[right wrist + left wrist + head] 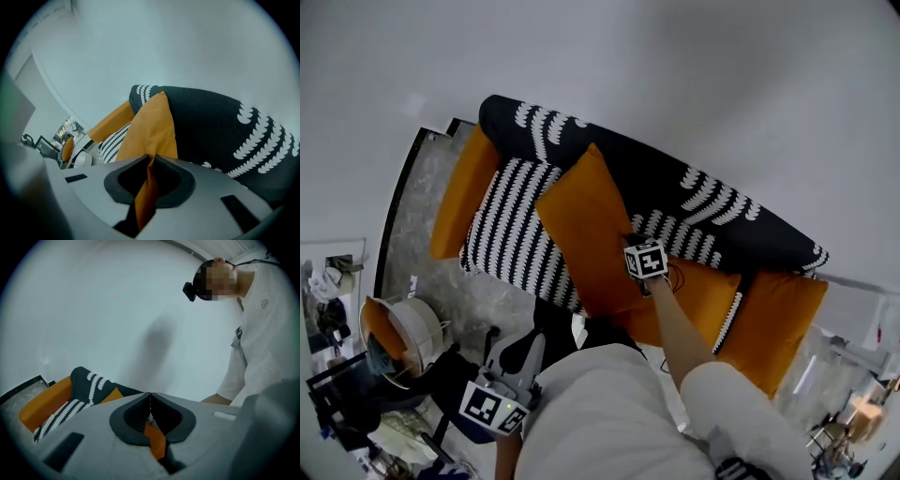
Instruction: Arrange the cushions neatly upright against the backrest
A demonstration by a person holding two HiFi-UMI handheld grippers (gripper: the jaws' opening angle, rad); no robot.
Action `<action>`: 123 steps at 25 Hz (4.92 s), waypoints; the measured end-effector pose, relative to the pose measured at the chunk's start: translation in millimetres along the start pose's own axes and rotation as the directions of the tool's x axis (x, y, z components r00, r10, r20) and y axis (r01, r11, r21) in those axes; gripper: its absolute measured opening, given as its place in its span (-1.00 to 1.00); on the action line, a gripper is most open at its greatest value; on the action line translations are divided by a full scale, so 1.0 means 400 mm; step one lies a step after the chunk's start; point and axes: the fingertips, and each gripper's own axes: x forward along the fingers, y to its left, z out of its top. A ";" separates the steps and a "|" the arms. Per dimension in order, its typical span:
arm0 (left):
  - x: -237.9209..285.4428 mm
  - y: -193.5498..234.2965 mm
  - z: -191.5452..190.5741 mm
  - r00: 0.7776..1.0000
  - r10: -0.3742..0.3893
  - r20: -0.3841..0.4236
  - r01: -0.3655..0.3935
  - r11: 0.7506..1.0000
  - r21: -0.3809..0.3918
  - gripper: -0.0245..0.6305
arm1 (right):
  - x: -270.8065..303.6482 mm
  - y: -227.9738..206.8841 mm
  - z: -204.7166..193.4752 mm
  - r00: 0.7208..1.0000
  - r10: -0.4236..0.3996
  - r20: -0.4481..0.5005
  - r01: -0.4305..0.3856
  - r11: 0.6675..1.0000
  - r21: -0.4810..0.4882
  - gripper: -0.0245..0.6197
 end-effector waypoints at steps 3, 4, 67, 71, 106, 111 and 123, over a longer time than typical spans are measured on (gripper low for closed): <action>0.017 0.001 0.003 0.998 -0.060 -0.006 0.060 0.998 0.009 -0.89 | -0.028 0.079 0.004 1.000 0.007 0.018 -0.006 0.998 -0.062 -0.82; 0.022 0.006 0.004 0.997 -0.082 -0.009 0.082 0.997 0.008 -0.89 | -0.034 0.114 0.003 1.000 0.016 0.023 -0.014 0.996 -0.089 -0.84; 0.018 0.608 0.211 0.949 -0.243 -0.199 0.265 0.960 0.093 -0.89 | 0.333 0.136 0.615 0.955 -0.295 -0.040 0.151 0.597 -0.788 -0.88; 0.017 0.614 0.201 0.951 -0.232 -0.203 0.254 0.963 0.093 -0.89 | 0.355 0.110 0.613 0.937 -0.338 -0.087 0.175 0.670 -0.722 -0.88; 0.113 0.273 0.242 0.861 -0.494 -0.121 0.508 0.833 0.217 -0.89 | -0.300 0.454 0.378 0.906 -0.087 0.414 0.169 0.971 -0.167 -0.90; 0.091 0.116 0.158 0.839 -0.527 -0.134 0.544 0.815 0.198 -0.89 | -0.411 0.496 0.237 0.893 -0.060 0.447 0.139 0.980 -0.146 -0.90; 0.046 -0.312 -0.107 0.758 -0.620 -0.205 0.647 0.753 0.115 -0.89 | -0.696 0.347 -0.223 0.877 -0.171 0.449 0.144 0.985 0.094 -0.90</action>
